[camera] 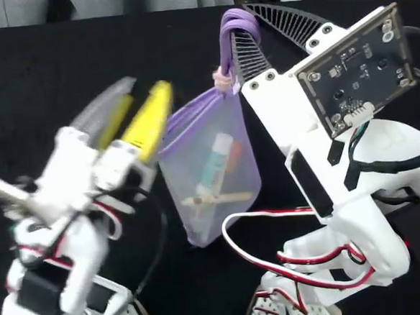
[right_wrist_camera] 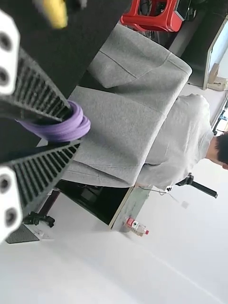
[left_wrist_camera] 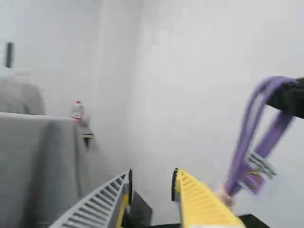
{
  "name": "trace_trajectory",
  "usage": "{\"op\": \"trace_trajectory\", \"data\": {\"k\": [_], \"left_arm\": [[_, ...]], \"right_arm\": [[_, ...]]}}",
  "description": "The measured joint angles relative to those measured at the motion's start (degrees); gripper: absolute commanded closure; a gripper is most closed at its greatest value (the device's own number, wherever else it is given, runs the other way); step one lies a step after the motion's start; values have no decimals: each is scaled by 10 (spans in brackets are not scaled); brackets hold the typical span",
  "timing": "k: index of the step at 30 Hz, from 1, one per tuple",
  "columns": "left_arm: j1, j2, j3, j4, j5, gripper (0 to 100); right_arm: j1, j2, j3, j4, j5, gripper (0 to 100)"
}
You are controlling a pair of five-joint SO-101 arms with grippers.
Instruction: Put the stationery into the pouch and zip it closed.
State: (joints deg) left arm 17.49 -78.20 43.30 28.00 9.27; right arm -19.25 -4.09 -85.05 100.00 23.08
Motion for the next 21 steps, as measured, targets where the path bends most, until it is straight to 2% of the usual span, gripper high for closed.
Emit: {"op": "trace_trajectory", "data": {"k": [3, 6, 8, 11, 16, 21], "left_arm": [[-102, -3, -18, 49, 18, 841], [-191, -2, -19, 114, 84, 839], [-226, 2, -18, 155, 136, 839], [-244, -3, -6, 189, 186, 839], [-256, 2, 32, 194, 196, 838], [-285, 3, 96, 185, 196, 838]], "right_arm": [[0, 0, 0, 0, 0, 988], [0, 0, 0, -6, -22, 988], [0, 0, 0, -11, -43, 988], [0, 0, 0, -20, -56, 988], [0, 16, 1, -40, -61, 988], [0, 29, 1, -105, -61, 987]]}}
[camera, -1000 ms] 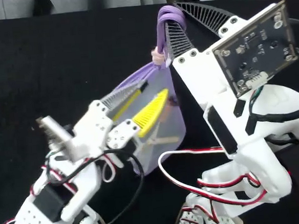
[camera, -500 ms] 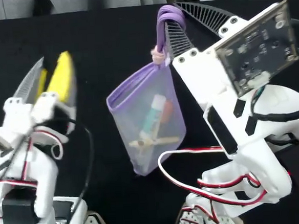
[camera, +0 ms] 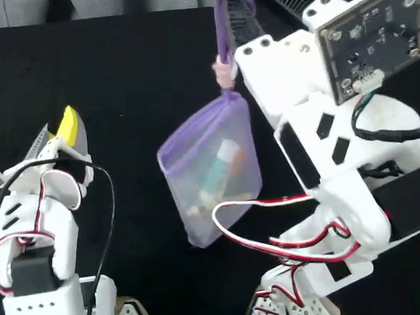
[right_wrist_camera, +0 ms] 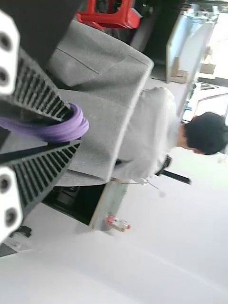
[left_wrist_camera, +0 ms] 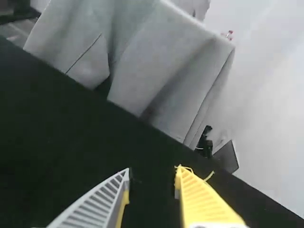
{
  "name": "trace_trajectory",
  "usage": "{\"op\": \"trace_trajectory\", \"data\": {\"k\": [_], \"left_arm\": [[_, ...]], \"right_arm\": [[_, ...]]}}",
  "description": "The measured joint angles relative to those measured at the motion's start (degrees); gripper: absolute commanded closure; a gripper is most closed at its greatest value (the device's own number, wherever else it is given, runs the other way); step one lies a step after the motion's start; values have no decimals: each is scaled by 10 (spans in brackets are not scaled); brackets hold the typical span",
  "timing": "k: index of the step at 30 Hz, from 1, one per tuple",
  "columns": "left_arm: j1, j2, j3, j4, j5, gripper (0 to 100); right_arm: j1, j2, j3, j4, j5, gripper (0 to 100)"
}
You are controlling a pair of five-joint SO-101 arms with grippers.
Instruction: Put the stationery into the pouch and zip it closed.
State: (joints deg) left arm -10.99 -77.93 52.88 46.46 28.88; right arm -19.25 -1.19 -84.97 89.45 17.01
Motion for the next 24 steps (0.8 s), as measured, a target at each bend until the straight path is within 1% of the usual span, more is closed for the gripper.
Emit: {"op": "trace_trajectory", "data": {"k": [4, 8, 15, 20, 24], "left_arm": [[-1, 0, 61, -47, 0, 837], [-2, 0, 98, -85, 0, 837], [-3, 0, 100, -91, 0, 840], [-3, 0, 100, -91, 0, 840], [-3, 1, 110, -95, 0, 840]], "right_arm": [[0, 0, 0, -33, 0, 987], [-15, 0, 5, -98, 0, 987], [-58, 4, 5, -137, 4, 987], [-61, 6, 33, -136, 9, 987], [-61, 6, 37, -75, 9, 987]]}}
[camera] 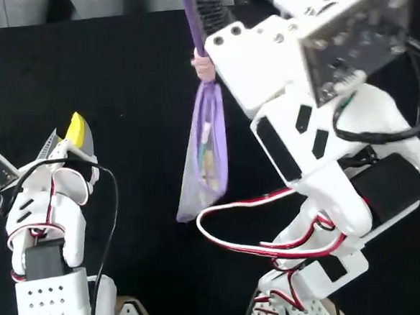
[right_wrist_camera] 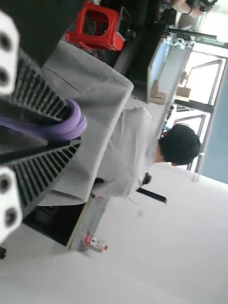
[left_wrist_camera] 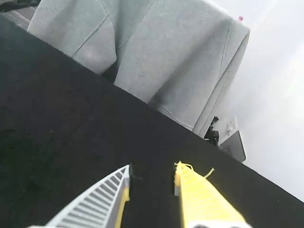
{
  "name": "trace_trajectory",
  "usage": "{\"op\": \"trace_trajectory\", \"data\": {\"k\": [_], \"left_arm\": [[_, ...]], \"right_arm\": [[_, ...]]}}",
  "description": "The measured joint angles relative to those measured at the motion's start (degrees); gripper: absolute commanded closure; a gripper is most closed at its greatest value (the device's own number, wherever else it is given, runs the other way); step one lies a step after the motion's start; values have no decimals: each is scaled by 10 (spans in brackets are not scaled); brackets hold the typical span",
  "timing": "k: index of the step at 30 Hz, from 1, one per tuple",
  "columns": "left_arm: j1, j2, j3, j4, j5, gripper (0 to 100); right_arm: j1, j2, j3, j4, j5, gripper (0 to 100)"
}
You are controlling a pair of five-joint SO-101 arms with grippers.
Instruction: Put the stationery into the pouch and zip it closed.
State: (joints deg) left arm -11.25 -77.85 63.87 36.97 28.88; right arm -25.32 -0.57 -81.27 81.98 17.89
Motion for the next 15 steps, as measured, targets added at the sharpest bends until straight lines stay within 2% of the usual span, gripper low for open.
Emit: {"op": "trace_trajectory", "data": {"k": [5, 10, 15], "left_arm": [[0, -1, 3, -1, 0, 840], [0, -1, 3, -1, 0, 840], [-2, -1, 3, -1, 0, 839]], "right_arm": [[-8, 0, 0, 91, -4, 987], [-11, 0, 0, 151, -82, 987], [-74, 0, 0, 179, -91, 988]]}}
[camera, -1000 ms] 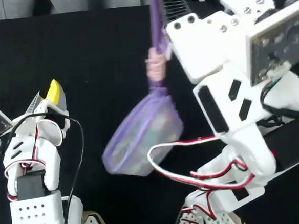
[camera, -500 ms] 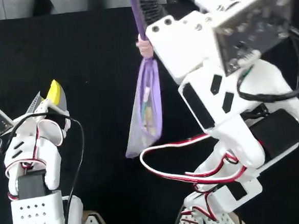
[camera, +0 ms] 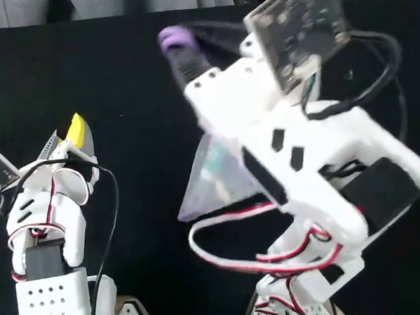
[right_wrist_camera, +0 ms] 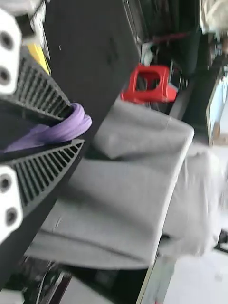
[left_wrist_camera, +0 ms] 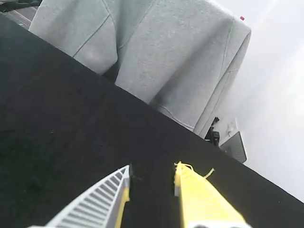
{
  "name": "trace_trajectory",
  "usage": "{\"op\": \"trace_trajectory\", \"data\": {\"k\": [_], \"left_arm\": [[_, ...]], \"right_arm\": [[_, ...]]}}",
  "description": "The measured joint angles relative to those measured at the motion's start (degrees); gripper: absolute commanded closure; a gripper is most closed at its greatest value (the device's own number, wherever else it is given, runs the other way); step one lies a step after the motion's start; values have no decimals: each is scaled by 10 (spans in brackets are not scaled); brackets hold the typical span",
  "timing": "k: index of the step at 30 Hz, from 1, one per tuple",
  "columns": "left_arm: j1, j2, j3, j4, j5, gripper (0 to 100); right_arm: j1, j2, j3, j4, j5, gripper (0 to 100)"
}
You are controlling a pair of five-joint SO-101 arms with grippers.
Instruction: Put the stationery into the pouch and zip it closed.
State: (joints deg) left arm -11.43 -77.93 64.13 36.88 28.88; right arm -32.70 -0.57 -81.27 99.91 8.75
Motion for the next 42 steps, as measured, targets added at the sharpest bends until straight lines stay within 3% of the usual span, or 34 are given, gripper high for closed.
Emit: {"op": "trace_trajectory", "data": {"k": [7, 14, 23, 30, 39, 42], "left_arm": [[-47, 0, 2, -25, 0, 840], [-143, 0, 3, -74, 0, 841], [-228, 0, 3, -130, 0, 841], [-277, 0, 3, -130, 0, 838], [-278, 0, 16, -121, -6, 838], [-245, 0, 16, -98, -53, 838]], "right_arm": [[-132, -1, 22, 1, 0, 988], [-200, -6, 78, 1, 0, 987], [-301, -183, 245, 1, 69, 987], [-308, -295, 273, -2, 104, 987], [-165, -300, 302, -39, 105, 987], [-149, -307, 323, -59, 105, 987]]}}
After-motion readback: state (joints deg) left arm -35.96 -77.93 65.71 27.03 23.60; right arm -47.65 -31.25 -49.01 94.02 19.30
